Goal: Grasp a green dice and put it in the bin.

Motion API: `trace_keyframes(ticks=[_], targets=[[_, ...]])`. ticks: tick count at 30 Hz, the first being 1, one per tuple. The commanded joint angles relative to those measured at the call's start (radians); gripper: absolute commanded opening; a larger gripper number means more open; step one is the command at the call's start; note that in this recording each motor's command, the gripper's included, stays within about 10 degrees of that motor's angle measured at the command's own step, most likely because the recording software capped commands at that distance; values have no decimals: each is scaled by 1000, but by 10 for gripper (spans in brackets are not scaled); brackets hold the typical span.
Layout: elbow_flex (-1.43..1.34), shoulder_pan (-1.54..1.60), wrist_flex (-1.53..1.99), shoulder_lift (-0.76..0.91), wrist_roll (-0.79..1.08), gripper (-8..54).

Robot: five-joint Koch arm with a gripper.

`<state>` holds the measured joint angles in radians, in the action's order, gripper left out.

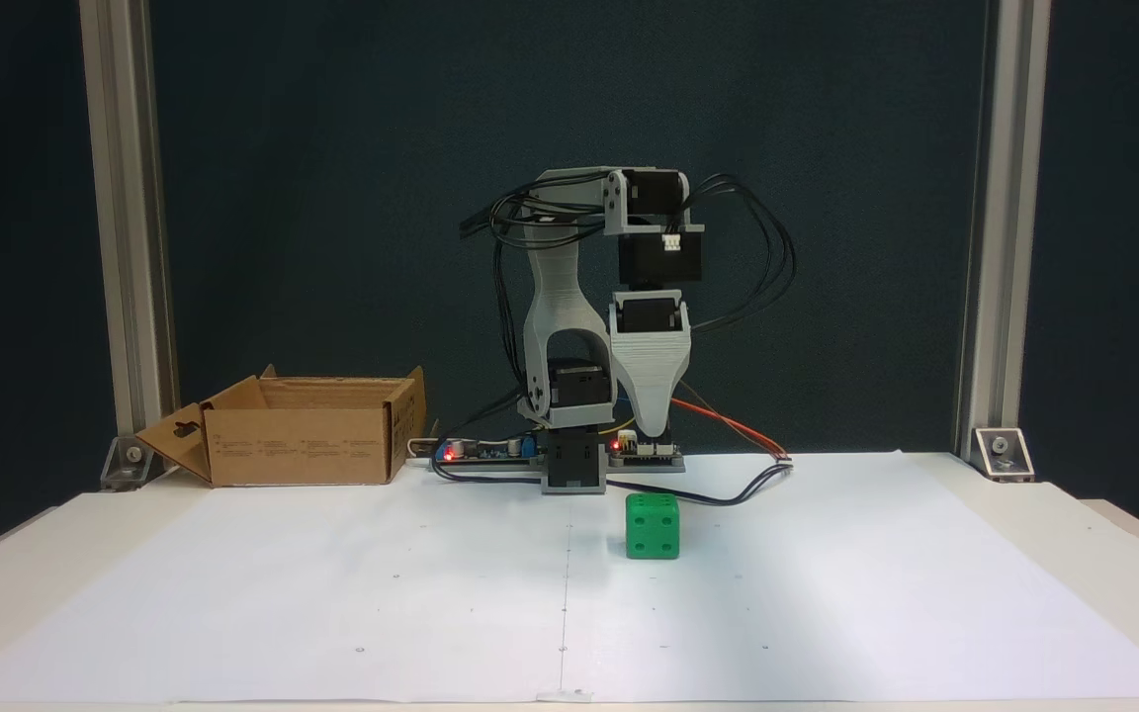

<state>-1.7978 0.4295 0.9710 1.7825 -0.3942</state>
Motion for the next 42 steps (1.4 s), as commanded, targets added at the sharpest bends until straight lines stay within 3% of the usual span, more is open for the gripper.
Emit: trace_keyframes(ticks=[1, 20, 42], targets=[[9, 6, -18, 11, -63, 434], [-160, 20, -190, 0, -91, 431], [-202, 20, -247, -129, -135, 432]])
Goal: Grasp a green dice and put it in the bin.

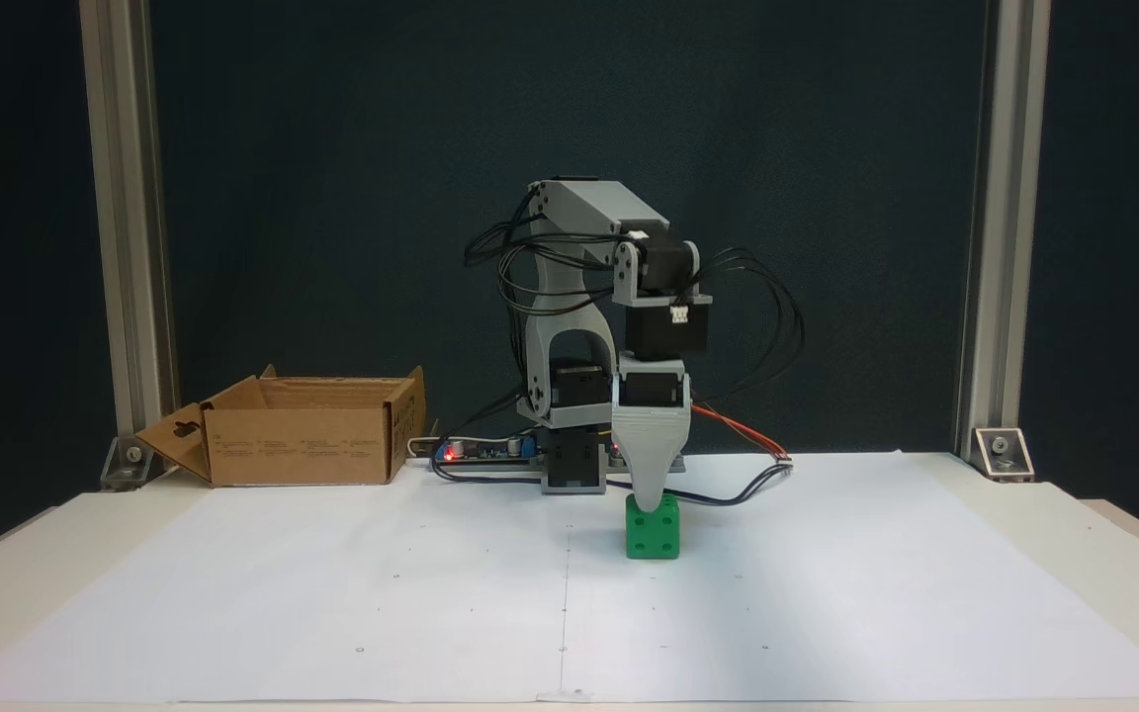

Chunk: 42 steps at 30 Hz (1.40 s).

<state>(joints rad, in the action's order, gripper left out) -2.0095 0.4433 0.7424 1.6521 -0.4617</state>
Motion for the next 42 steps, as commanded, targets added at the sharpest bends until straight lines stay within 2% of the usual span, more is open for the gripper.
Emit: trace_keyframes(ticks=[1, 36, 42], targets=[[0, 6, -35, 0, -69, 432], [-60, 5, -184, -91, -114, 412], [-63, 3, -184, -94, -117, 329]])
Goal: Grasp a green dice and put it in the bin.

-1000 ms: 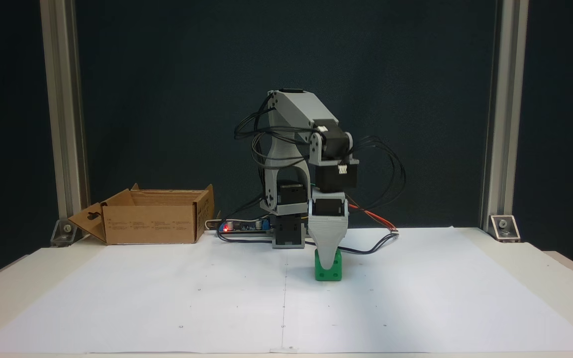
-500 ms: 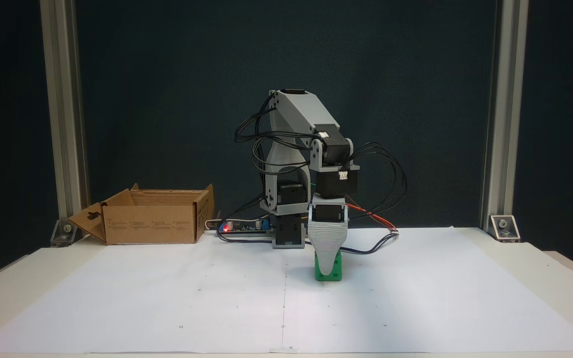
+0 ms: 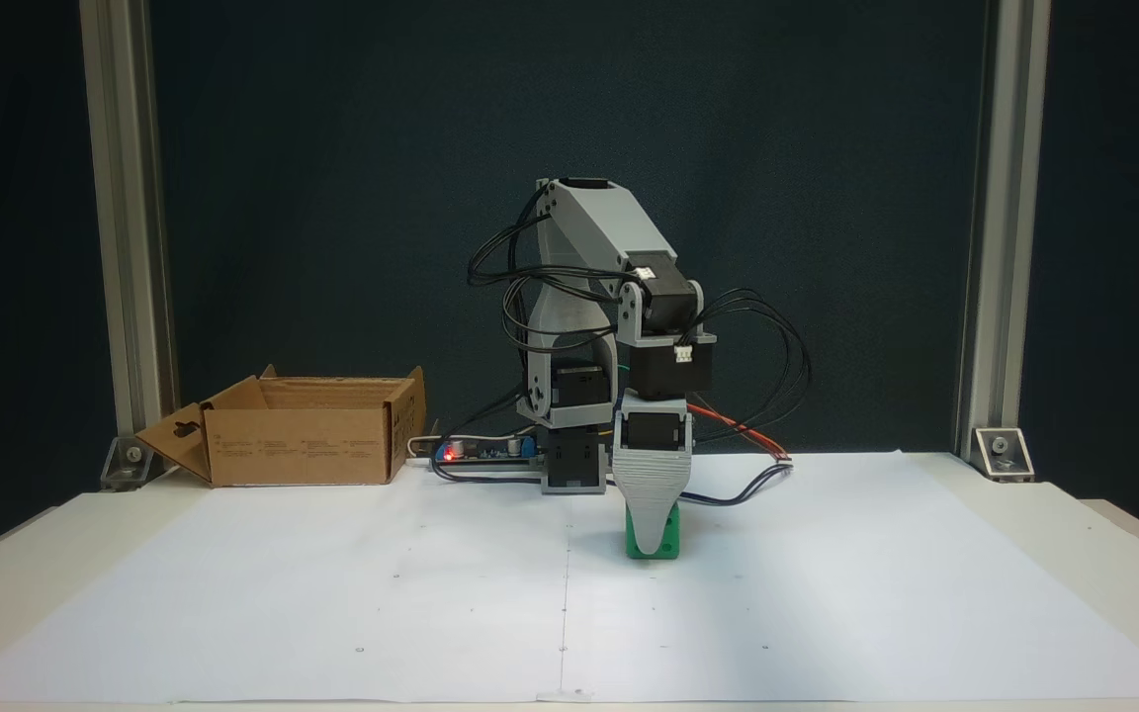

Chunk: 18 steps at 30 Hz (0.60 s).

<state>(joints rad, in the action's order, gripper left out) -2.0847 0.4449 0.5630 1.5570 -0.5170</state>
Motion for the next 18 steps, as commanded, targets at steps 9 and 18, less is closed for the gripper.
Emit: trace_keyframes(ticks=[9, 18], targets=[[6, -21, -6, 37, -64, 116], [60, -245, 9, 364, -21, 116]])
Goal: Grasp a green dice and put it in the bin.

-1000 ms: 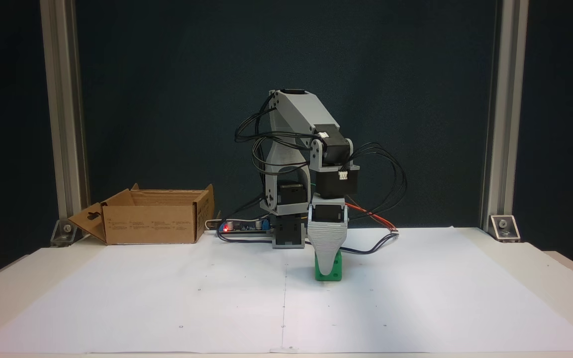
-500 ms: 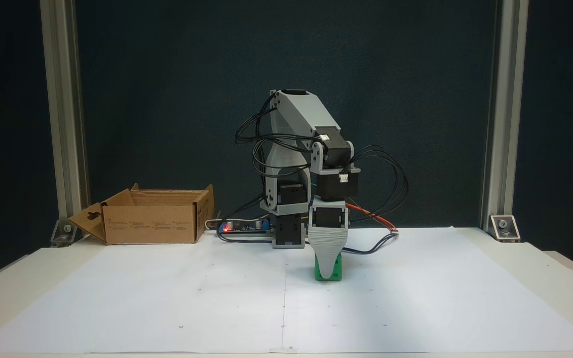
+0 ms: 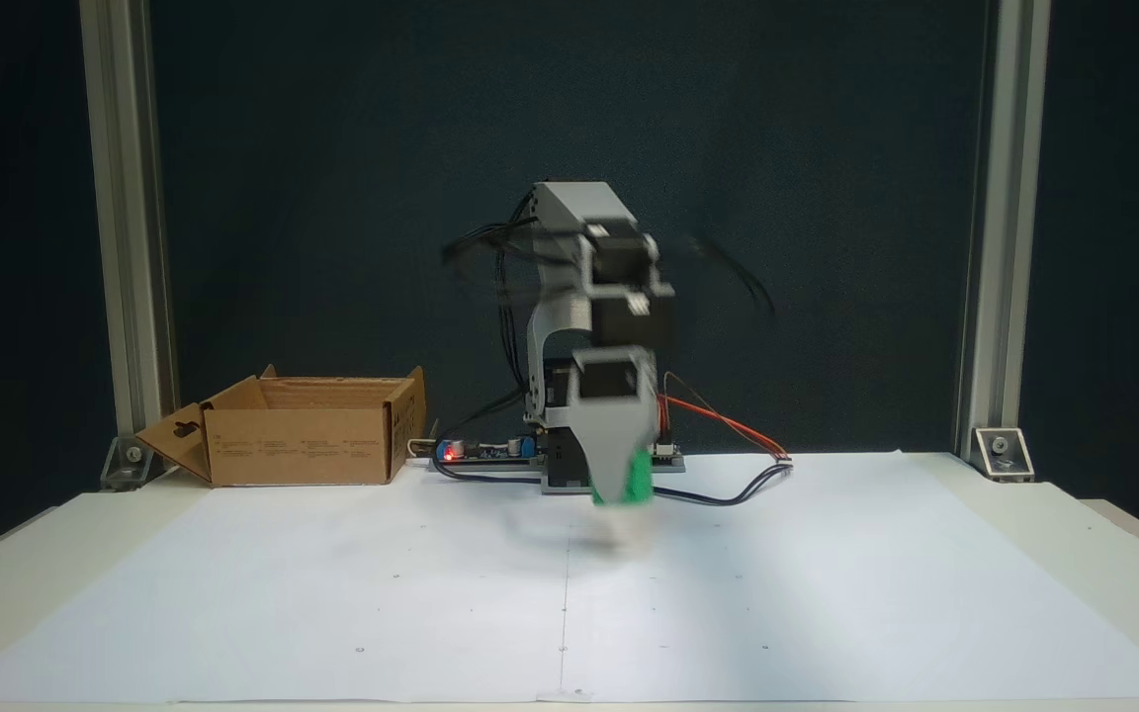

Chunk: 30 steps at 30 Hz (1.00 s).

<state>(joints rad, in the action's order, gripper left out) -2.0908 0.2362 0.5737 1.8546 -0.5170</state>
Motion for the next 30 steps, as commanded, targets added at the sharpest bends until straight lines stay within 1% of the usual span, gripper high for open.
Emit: trace_keyframes(ticks=[1, 4, 6, 7, 11, 14, 19, 22, 23, 27, 30], targets=[[94, -60, 0, 94, -6, 116], [155, -124, 5, 164, 57, 116], [236, -267, 6, 199, 123, 117], [299, -385, 6, 201, 199, 116], [403, -634, 21, 202, 336, 116], [560, -831, 152, 199, 452, 116], [641, -1184, 256, 169, 641, 116], [706, -1401, 407, 121, 699, 116], [710, -1531, 460, 80, 738, 116], [710, -1772, 459, -32, 778, 116], [710, -1859, 457, -126, 827, 116]])
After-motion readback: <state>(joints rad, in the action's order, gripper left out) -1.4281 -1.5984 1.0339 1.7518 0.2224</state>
